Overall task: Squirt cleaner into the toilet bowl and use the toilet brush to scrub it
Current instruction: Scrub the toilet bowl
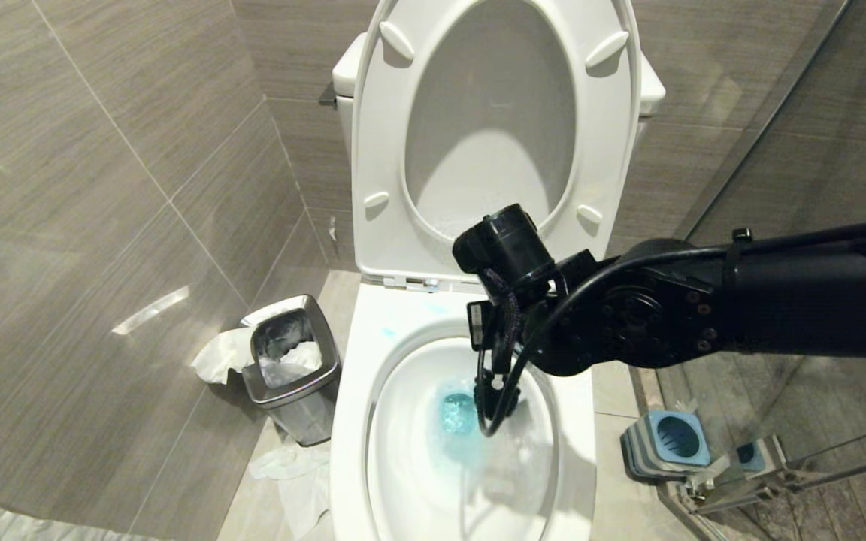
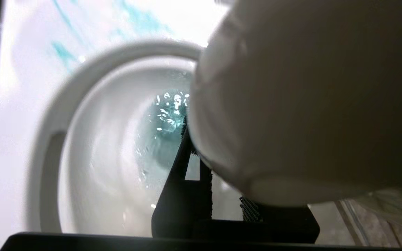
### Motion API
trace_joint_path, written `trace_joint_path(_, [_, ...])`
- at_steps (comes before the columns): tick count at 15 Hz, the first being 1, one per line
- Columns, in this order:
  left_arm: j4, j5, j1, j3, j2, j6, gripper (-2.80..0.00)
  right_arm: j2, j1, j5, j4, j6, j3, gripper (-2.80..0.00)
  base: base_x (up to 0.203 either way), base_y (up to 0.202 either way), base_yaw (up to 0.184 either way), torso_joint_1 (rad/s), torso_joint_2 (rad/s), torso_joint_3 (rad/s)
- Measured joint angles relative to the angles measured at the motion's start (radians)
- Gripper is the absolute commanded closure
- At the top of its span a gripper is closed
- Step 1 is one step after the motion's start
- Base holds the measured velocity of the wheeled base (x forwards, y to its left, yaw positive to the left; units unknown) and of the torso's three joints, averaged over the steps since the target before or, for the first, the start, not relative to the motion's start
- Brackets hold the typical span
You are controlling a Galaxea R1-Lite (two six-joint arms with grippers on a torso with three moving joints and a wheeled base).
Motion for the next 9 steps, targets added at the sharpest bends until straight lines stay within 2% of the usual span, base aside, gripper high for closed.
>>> trace_joint_path(5, [0.0,0.001,0.0,0.0,0.0,0.0,0.0,0.133,0.019,-0.037,0.031,-0.007,-0.259,0.0,0.0,0.0,0.0,0.0,0.0,0.0])
trace_joint_path(9, [0.0,0.001,0.0,0.0,0.0,0.0,0.0,0.183,0.104,-0.038,0.037,0.001,-0.294,0.0,0.0,0.0,0.0,0.0,0.0,0.0])
